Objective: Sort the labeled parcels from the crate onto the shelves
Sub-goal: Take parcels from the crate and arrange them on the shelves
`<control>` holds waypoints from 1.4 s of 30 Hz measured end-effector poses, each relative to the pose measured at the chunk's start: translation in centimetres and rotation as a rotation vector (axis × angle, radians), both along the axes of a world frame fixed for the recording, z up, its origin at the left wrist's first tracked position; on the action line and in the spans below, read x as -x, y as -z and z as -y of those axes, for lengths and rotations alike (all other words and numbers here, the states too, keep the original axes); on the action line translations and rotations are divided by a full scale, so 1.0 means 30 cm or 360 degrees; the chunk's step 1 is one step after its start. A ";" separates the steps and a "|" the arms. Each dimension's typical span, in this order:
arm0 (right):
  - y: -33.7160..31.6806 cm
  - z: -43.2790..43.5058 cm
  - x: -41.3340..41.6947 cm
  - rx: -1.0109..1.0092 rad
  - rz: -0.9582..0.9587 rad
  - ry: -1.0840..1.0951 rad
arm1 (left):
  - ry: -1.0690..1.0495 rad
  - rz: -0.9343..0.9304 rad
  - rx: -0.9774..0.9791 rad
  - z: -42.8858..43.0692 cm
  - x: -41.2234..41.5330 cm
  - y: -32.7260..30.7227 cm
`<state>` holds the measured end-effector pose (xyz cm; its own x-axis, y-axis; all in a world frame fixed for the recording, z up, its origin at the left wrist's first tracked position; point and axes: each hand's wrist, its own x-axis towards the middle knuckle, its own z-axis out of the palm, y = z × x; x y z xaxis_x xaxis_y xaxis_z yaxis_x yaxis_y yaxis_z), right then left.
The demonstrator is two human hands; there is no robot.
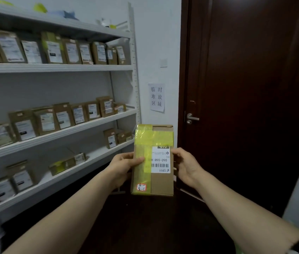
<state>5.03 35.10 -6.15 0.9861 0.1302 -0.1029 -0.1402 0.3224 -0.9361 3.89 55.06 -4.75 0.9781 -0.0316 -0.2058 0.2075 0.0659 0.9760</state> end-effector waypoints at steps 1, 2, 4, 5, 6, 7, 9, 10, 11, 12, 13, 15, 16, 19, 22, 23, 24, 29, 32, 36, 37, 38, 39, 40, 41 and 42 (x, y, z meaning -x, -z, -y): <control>0.000 -0.010 0.003 0.0008 -0.0003 0.0004 | -0.0023 -0.0006 -0.0002 -0.006 0.007 -0.001; 0.000 -0.020 0.006 0.0019 -0.0005 0.0013 | -0.0040 -0.0007 -0.0013 -0.011 0.014 -0.002; -0.001 -0.035 0.008 0.0044 -0.0015 0.0026 | -0.0052 -0.0001 -0.0044 -0.019 0.024 -0.006; -0.002 -0.041 0.009 0.0054 -0.0021 0.0026 | -0.0050 0.0002 -0.0052 -0.022 0.029 -0.009; -0.004 -0.045 0.010 0.0056 -0.0027 0.0024 | -0.0051 0.0007 -0.0061 -0.025 0.035 -0.012; -0.006 -0.049 0.010 0.0055 -0.0030 0.0024 | -0.0059 0.0008 -0.0069 -0.028 0.040 -0.013; -0.010 -0.055 0.011 0.0039 -0.0041 0.0016 | -0.0075 -0.0008 -0.0072 -0.035 0.042 -0.010; -0.010 -0.058 0.011 0.0032 -0.0050 0.0008 | -0.0078 -0.0014 -0.0078 -0.039 0.042 -0.007; -0.008 -0.061 0.011 0.0053 -0.0045 0.0000 | -0.0073 -0.0013 -0.0095 -0.041 0.041 -0.006; -0.005 -0.063 0.009 0.0146 -0.0018 0.0015 | -0.0069 -0.0001 -0.0135 -0.043 0.039 -0.005; -0.001 -0.061 0.003 0.0341 0.0057 0.0071 | -0.0069 0.0024 -0.0214 -0.044 0.038 -0.008; -0.008 -0.043 -0.014 0.0958 0.0394 0.0279 | -0.0059 0.0135 -0.0562 -0.041 0.040 -0.021; -0.029 -0.037 -0.017 0.1291 0.0655 0.0336 | -0.0021 0.0237 -0.0893 -0.043 0.039 -0.029; -0.104 -0.064 -0.008 0.2175 0.1219 -0.0045 | 0.0354 0.0605 -0.2175 -0.023 0.036 -0.058; -0.148 -0.124 0.005 0.2702 0.1254 -0.0616 | 0.0693 0.0828 -0.2742 0.020 0.032 -0.087; -0.150 -0.134 0.007 0.2638 0.1164 -0.0747 | 0.0739 0.0882 -0.2829 0.028 0.030 -0.097; -0.146 -0.136 0.008 0.2476 0.1049 -0.0847 | 0.0754 0.0931 -0.2886 0.030 0.031 -0.109; -0.074 -0.128 0.005 0.2299 0.0977 -0.0754 | 0.0625 0.1105 -0.2934 0.005 0.040 -0.144; -0.046 -0.112 -0.027 0.1794 0.0743 -0.0479 | -0.0031 0.1363 -0.2740 0.002 0.064 -0.138; -0.027 -0.071 -0.039 0.0839 0.0214 -0.0291 | -0.0729 0.0746 -0.1605 -0.032 0.097 -0.110; -0.023 -0.067 -0.043 0.0685 0.0136 -0.0300 | -0.0659 0.0471 -0.1272 -0.037 0.102 -0.107; -0.020 -0.065 -0.048 0.0565 0.0086 -0.0312 | -0.0534 0.0259 -0.0958 -0.040 0.102 -0.099; -0.019 -0.066 -0.051 0.0473 0.0063 -0.0333 | -0.0401 0.0127 -0.0696 -0.042 0.099 -0.086; -0.018 -0.069 -0.053 0.0403 0.0049 -0.0345 | -0.0303 0.0076 -0.0531 -0.046 0.100 -0.071; -0.014 -0.071 -0.055 0.0345 0.0041 -0.0353 | -0.0243 0.0080 -0.0435 -0.052 0.098 -0.057; -0.010 -0.074 -0.056 0.0311 0.0040 -0.0356 | -0.0213 0.0089 -0.0377 -0.060 0.092 -0.042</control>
